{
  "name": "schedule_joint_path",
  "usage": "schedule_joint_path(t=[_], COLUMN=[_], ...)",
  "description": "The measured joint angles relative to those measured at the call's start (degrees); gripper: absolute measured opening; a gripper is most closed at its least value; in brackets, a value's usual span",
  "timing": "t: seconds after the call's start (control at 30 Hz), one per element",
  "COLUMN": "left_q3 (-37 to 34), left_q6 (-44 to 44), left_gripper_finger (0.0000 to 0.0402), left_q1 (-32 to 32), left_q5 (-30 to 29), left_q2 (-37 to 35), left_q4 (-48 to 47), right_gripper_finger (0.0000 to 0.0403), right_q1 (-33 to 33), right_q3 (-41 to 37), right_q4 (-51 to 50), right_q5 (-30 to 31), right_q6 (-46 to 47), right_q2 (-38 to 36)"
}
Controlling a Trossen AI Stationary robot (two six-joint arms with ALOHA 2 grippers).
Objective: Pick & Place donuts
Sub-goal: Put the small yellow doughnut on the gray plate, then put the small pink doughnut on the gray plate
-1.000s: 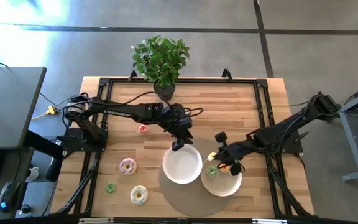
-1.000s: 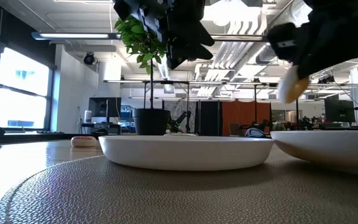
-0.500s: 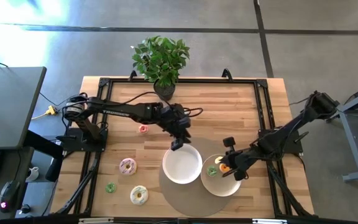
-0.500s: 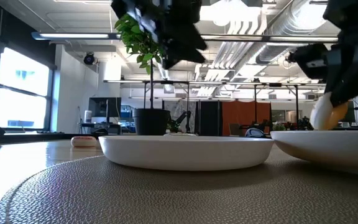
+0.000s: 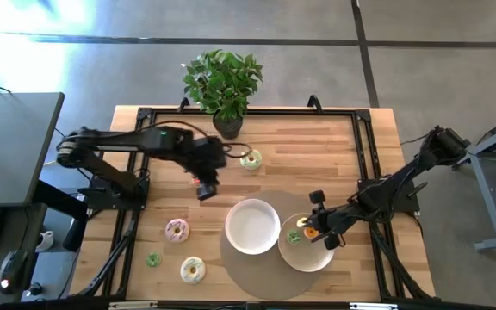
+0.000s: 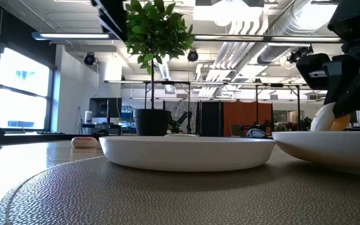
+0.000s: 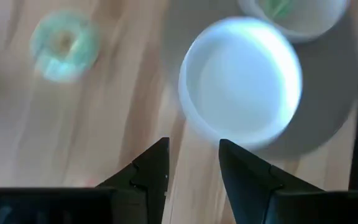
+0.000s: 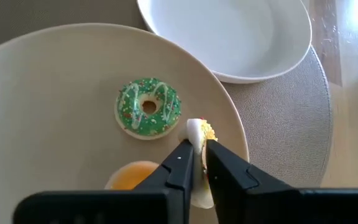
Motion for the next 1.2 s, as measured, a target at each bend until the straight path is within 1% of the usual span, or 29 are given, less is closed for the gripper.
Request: schedule_joint_path(t=[0.07, 0.13, 0.17, 0.27, 0.37, 0.43, 0.5, 0.57, 0.67, 0.73, 0.8, 0.83, 0.9, 0.97, 1.07, 1.13, 1.2], left_q3=[0.1, 0.0, 0.1, 0.0, -0.4, -2.3, -4.9, -8.6, -14.6, -19.5, -24.5, -27.2, -32.2, -36.8, -41.5, -43.5, -44.6], left_q6=[-3.0, -5.5, -6.7, -9.9, -13.0, -15.7, -18.1, -21.1, -25.8, -28.6, -30.7, -31.0, -30.8, -29.5, -28.4, -28.3, -28.8], left_gripper_finger=[0.0138, 0.0138, 0.0138, 0.0138, 0.0138, 0.0138, 0.0138, 0.0138, 0.0138, 0.0138, 0.0138, 0.0138, 0.0138, 0.0138, 0.0138, 0.0138, 0.0138], left_q1=[-0.9, -2.5, -3.4, -6.3, -9.8, -13.0, -15.4, -17.9, -20.4, -21.7, -22.3, -22.3, -22.1, -21.4, -19.9, -18.7, -17.3], left_q5=[-3.6, -7.7, -9.5, -13.7, -18.4, -22.5, -26.4, -28.7, -32.0, -32.9, -33.0, -32.8, -30.6, -28.5, -27.1, -27.2, -28.1], left_q2=[-2.9, -6.0, -7.4, -11.6, -14.4, -16.1, -17.8, -18.9, -19.7, -19.8, -19.7, -19.7, -19.2, -18.4, -16.1, -15.3, -13.9], left_q4=[-2.2, -6.5, -6.9, -10.2, -10.1, -10.6, -9.1, -9.1, -6.0, -3.2, 2.0, 4.3, 11.7, 17.7, 24.8, 24.7, 25.6], right_gripper_finger=[0.0057, 0.007, 0.0075, 0.0092, 0.0105, 0.0112, 0.0117, 0.0121, 0.0123, 0.0123, 0.0123, 0.0123, 0.0123, 0.0123, 0.0123, 0.0123, 0.0123], right_q1=[0.0, -0.2, -0.3, -0.3, -0.3, -0.3, -0.3, -0.3, -0.3, -0.7, -1.4, -2.0, -3.7, -5.9, -9.8, -12.5, -15.2], right_q3=[0.0, 0.0, 0.0, 0.0, 0.0, 0.0, 0.0, 0.0, 0.0, 0.0, 0.0, 0.0, 0.0, 0.0, 0.1, 0.1, 0.1], right_q4=[0.1, 0.4, 0.5, 2.0, 3.8, 4.7, 4.2, 3.9, 5.8, 9.6, 15.3, 19.0, 25.8, 31.9, 36.6, 37.5, 37.6], right_q5=[0.1, -0.2, -0.7, -2.2, -2.3, -2.2, -2.3, -2.3, -0.6, 1.9, 4.4, 5.4, 6.6, 7.4, 5.8, 3.6, 2.2], right_q6=[0.0, 0.1, 0.3, 0.3, -0.3, -1.3, -1.9, -3.0, -9.2, -16.8, -24.2, -27.4, -30.9, -30.3, -21.8, -17.5, -15.5], right_q2=[0.0, 0.0, 0.0, 0.0, 0.0, 0.0, 0.0, 0.0, 0.0, 0.0, 0.0, 0.0, 0.0, 0.0, -0.1, -0.1, -0.1])
